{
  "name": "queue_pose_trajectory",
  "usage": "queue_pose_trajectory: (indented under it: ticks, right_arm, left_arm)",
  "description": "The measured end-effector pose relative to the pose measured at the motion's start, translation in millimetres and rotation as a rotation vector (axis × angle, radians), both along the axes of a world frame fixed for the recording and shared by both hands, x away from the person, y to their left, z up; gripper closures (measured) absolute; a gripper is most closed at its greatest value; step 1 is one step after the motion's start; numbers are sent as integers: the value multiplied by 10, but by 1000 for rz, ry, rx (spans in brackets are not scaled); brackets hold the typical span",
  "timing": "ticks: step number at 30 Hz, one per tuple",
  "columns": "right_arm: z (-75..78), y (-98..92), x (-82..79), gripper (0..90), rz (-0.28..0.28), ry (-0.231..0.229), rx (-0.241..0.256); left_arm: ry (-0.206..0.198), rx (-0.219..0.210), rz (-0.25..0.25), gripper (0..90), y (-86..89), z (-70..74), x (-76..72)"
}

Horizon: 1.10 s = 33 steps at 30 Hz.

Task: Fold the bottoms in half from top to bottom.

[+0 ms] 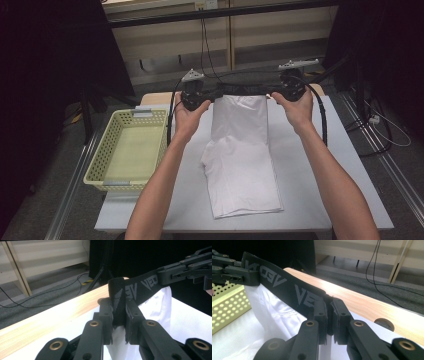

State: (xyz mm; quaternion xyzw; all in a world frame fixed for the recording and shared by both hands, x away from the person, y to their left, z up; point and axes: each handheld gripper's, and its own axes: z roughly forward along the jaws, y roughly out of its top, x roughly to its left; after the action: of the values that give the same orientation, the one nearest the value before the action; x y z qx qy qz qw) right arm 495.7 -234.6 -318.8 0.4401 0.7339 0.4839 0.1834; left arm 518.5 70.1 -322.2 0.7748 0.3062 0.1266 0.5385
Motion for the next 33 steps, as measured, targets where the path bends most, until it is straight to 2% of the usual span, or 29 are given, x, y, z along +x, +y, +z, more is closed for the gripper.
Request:
queue_pose_trajectory:
  ticks: [9,13,18,24,29,33]
  right_arm:
    - [24,-34,-151,831,24,-9,-8]
    - [21,-56,-261,831,43,-22,-5]
    - [7,-58,-343,831,54,-27,-1]
    - [-131,-43,-463,831,73,-13,7]
    - [-148,-25,-541,831,87,-12,11]
    - [-128,-27,-610,831,92,-17,10]
  left_arm:
    - [-9,13,-31,787,-8,62,-210]
    - [-29,14,-53,787,-2,95,-329]
    - [-20,-1,-59,787,31,30,-391]
    - [-20,1,-88,787,76,-46,-552]
    - [-24,-3,-93,787,100,-60,-712]
    - [-31,11,-100,787,100,-64,-810]
